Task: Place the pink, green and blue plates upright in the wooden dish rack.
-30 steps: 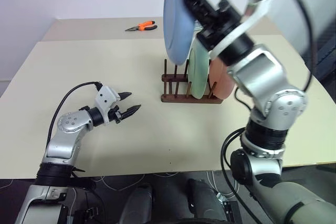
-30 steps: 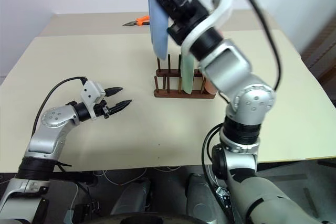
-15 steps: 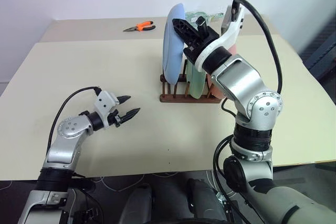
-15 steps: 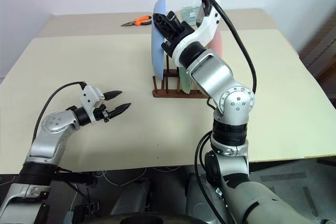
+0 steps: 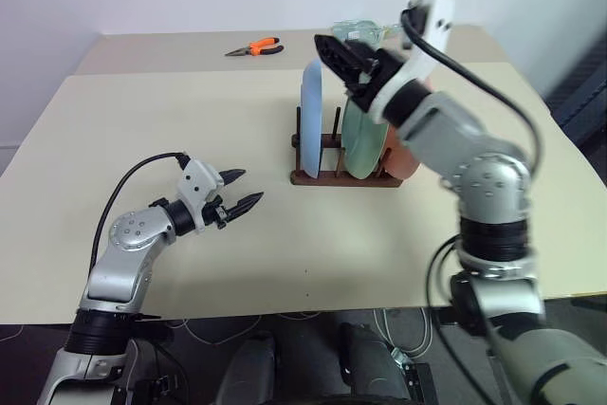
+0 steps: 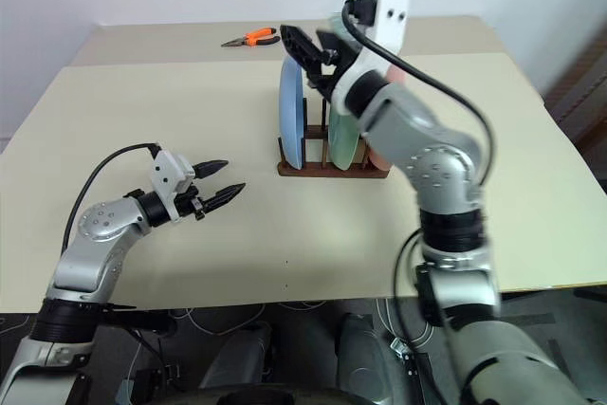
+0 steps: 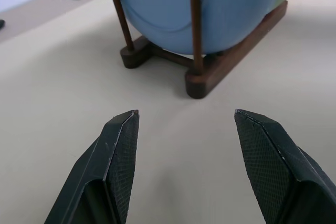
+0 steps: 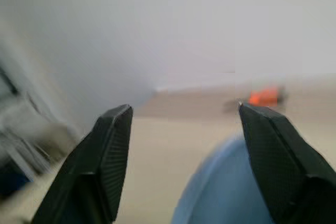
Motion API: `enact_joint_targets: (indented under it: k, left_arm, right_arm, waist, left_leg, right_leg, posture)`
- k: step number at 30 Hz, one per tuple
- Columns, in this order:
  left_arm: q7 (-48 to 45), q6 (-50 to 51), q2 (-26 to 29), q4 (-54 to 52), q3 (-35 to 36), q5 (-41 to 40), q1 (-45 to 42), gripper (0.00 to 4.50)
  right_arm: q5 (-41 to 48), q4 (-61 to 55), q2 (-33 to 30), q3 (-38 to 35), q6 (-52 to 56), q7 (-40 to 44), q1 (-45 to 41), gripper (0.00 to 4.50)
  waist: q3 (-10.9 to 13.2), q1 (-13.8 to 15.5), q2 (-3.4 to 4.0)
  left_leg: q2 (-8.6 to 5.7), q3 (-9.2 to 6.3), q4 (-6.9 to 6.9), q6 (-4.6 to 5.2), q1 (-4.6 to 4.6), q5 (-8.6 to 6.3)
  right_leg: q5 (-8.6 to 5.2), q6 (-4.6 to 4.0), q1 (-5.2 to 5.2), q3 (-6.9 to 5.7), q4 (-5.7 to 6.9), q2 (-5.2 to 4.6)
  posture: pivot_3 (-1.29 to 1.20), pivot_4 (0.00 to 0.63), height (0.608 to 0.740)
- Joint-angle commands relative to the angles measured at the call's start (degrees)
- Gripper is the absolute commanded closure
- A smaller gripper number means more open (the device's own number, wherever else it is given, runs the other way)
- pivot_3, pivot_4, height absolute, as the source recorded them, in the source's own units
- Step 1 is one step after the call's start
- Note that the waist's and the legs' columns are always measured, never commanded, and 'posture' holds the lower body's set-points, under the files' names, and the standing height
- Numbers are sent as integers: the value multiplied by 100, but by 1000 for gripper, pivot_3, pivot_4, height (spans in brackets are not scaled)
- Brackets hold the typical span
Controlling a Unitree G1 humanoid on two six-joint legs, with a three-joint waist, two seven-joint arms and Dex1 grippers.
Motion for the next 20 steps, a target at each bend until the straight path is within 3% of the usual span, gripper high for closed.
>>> enact_joint_targets:
  k: [1,5,8,13,20]
  left_arm:
    - [38,189,82,-365,112,-110,-12,1540]
    - [34,340,180,-482,180,-130,37,1540]
    - [71,461,243,-514,197,-92,2,1540]
    - [120,623,338,-609,268,-99,23,1540]
    - [252,820,363,-872,357,-155,159,1540]
  right_arm:
    - [-113,-926,-1350,-995,-81,1561,1025,1131]
    - [272,-1141,-2278,-2438,107,2681,2700,1131]
    - [-268,-1033,-2561,-3037,45,3472,4216,1131]
    - [-1353,-489,-2409,-2539,-586,3821,5023,1131]
    - [-2590,429,-1984,-1700,-1446,3802,4835,1131]
  waist:
    - [-9,43,-18]
    - [-8,20,-21]
    - [-8,11,-19]
    - [-7,-9,-17]
    - [-6,22,-20]
  left_leg:
    - [1,-6,0,2,-1,-1]
    - [1,4,6,6,4,-4]
    - [8,14,4,7,12,-5]
    - [10,28,10,8,16,-5]
    - [6,27,11,7,10,-5]
  right_leg:
    - [-2,2,9,-7,-9,0]
    - [-16,-13,29,-3,-24,-6]
    - [-19,-10,28,0,-18,-4]
    - [-23,-3,27,7,-16,-3]
    - [-13,-18,25,7,-19,-6]
  posture:
    - [0,150,740]
    - [0,150,740]
    - [0,150,740]
    - [0,150,740]
    - [0,150,740]
